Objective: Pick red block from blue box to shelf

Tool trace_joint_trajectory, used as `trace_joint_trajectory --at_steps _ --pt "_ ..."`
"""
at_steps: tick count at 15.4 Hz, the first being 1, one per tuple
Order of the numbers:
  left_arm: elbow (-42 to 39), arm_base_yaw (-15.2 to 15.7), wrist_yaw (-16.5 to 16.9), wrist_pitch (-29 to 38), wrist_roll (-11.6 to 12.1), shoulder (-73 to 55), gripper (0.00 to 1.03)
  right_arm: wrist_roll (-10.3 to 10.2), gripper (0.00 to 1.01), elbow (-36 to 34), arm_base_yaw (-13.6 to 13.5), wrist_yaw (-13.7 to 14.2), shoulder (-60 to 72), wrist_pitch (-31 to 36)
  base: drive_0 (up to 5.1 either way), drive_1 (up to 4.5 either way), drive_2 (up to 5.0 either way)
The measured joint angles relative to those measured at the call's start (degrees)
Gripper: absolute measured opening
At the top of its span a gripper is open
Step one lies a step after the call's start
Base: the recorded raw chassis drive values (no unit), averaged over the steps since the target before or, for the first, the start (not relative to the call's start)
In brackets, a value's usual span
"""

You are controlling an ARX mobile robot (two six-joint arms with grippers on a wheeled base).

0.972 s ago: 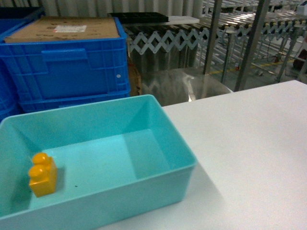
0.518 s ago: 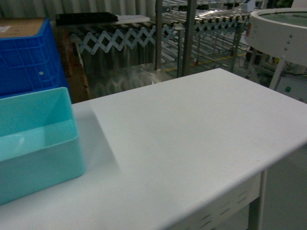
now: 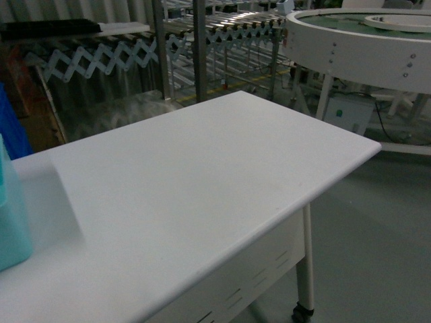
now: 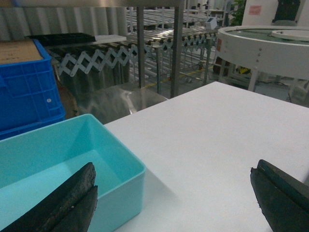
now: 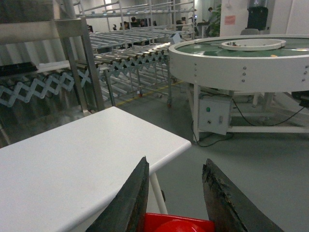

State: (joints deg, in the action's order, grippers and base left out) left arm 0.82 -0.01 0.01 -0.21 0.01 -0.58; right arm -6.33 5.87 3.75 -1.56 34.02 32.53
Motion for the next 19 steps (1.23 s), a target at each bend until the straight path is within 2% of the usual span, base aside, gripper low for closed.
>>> trace_joint_trajectory --at_steps 2,9,13,19 --pt "0.0 0.0 0.0 0.0 0.0 0.0 0.98 0.0 0.28 0.0 0.0 0.0 0.0 0.0 -1.5 -1.54 -1.5" --pt "0.0 0.0 0.0 0.0 0.0 0.0 0.98 0.0 0.28 0.0 0.0 -0.2 0.0 0.0 3.1 -5.25 -2.9" --pt "0.0 0.0 0.0 -0.2 0.0 0.0 0.98 0.0 0.28 0.0 0.0 -0.2 0.0 0.3 -1.5 -1.46 -1.5" --pt "0.0 -0.1 -0.1 -0.1 0.0 0.0 0.98 0.2 0.28 0.0 0.0 -0.3 -0.1 0.2 2.1 -1.35 -6.0"
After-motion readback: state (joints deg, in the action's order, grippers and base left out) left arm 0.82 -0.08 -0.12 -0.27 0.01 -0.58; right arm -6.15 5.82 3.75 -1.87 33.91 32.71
